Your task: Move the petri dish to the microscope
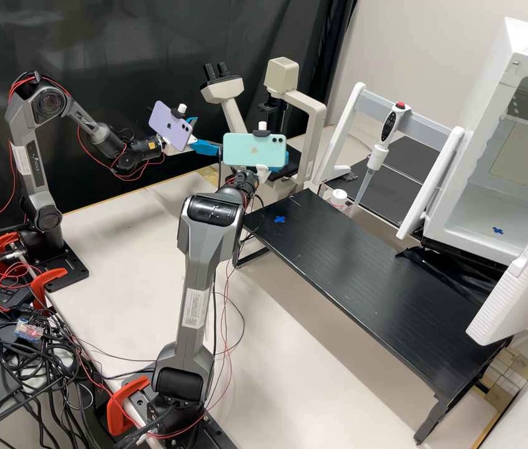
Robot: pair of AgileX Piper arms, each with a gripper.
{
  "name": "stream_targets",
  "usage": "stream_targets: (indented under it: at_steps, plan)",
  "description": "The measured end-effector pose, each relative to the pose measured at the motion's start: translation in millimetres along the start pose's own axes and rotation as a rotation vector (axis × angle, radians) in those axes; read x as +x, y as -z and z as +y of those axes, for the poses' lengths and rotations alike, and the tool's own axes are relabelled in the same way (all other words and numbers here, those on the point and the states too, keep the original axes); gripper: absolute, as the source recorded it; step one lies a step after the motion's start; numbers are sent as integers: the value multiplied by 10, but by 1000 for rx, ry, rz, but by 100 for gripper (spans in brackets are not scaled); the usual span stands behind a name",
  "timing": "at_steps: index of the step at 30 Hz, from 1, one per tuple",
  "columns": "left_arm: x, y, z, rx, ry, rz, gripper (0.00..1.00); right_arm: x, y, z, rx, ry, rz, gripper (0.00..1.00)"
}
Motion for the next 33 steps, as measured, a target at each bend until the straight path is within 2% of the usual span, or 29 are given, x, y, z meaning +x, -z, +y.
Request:
stream_targets:
  at_steps: [8, 12, 14, 24, 33]
  plan:
    - [0, 0, 0, 0, 0, 0, 100, 183, 74, 87, -1, -5, -13, 0]
    - [0, 0, 0, 0, 0, 0, 100, 275, 115, 111, -27, 9, -11, 0]
    - [0, 0, 0, 0, 0, 0, 100, 310, 123, 117, -26, 14, -17, 0]
    - [0, 0, 0, 0, 0, 0, 100, 419, 76, 26, 28, 48, -44, 0]
    - [0, 0, 0, 0, 0, 0, 100, 435, 89, 41, 29, 45, -42, 0]
